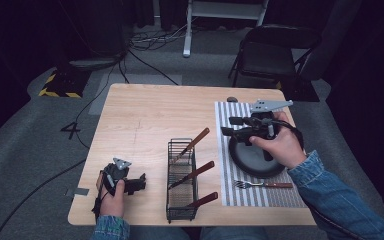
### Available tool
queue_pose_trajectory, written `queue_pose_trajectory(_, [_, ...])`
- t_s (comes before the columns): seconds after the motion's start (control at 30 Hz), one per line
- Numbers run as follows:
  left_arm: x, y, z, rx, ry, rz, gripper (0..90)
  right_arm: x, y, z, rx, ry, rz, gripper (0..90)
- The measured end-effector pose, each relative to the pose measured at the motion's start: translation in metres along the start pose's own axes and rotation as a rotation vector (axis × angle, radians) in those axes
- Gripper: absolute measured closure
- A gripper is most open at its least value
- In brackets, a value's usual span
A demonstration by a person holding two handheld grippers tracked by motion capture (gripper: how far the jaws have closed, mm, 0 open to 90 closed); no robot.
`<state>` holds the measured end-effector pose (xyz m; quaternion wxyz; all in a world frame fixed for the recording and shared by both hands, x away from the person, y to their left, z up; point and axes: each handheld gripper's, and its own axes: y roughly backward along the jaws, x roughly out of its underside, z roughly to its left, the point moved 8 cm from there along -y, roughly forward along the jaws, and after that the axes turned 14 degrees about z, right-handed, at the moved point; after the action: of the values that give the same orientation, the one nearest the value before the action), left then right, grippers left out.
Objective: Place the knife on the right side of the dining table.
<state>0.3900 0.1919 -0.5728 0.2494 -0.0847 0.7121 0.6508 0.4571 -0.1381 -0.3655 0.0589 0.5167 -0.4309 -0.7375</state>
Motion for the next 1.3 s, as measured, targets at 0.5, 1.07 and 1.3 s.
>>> queue_pose_trajectory(0.5, [0.001,0.000,-0.001,0.003,-0.014,0.001,0.0,-0.006,-0.050,0.016,-0.088,-0.043,0.050,51.9])
queue_pose_trajectory(1.07, [0.000,0.000,-0.001,0.009,-0.016,0.002,0.0,-0.007,-0.056,0.026,-0.146,-0.062,0.062,72.3])
queue_pose_trajectory(1.3, [0.000,0.000,-0.001,0.008,-0.016,0.002,0.0,-0.012,-0.049,0.041,-0.187,0.006,0.052,76.0])
